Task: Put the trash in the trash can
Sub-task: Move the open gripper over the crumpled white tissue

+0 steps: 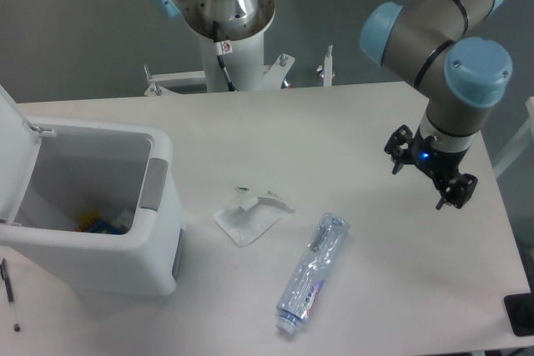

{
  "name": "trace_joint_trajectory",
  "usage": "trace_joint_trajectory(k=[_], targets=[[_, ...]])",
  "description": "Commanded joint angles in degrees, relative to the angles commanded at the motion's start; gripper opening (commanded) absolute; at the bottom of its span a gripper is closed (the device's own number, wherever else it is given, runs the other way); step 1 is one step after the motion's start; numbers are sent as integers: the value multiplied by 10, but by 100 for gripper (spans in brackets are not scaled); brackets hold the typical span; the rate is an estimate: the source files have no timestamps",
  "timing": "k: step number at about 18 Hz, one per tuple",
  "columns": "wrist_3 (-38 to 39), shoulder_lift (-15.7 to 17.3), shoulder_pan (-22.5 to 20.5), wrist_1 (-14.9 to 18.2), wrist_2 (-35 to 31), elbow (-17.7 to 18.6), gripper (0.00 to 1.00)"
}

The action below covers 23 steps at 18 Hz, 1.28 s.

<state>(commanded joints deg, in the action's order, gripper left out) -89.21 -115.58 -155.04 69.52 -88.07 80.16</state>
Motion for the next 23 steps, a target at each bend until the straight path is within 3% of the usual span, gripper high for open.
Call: trace_joint_trajectory(k=[9, 19, 23], targets=[[17, 17, 20, 7, 14, 18, 100], [189, 23, 77, 4, 42, 41, 100], [248, 43, 104, -12, 51, 80, 100]])
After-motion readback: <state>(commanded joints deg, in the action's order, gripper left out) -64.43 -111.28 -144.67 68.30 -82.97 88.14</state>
